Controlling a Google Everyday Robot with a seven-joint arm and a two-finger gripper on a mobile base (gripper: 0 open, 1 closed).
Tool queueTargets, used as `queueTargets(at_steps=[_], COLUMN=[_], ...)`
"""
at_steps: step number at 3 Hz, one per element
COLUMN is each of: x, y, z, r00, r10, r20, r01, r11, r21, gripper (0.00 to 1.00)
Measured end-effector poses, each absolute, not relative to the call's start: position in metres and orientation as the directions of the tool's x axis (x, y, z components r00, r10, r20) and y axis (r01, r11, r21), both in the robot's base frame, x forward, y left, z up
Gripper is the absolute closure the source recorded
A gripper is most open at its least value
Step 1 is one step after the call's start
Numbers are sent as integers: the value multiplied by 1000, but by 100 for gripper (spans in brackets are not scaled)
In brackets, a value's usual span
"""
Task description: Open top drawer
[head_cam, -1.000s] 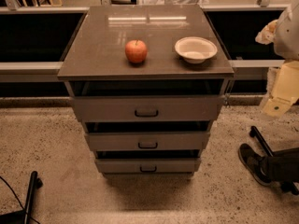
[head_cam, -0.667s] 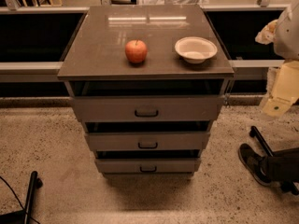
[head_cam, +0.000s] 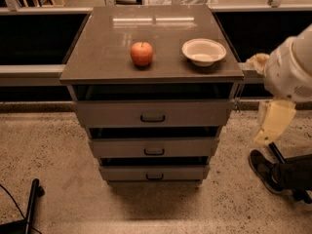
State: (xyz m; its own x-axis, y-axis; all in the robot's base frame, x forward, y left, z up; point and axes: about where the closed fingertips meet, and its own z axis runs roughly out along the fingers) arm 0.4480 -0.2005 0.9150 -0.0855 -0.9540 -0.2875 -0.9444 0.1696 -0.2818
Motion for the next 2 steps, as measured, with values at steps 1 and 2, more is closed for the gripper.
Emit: queueTargets(at_steps=[1, 2], x=[461, 465], y=[-187, -186], z=[841, 791], r00=[-30, 23], r10=[-927, -901], r20=[-374, -434], r01=[-955, -961], r11=[137, 100], r21=[-264, -258], gripper=[0, 0])
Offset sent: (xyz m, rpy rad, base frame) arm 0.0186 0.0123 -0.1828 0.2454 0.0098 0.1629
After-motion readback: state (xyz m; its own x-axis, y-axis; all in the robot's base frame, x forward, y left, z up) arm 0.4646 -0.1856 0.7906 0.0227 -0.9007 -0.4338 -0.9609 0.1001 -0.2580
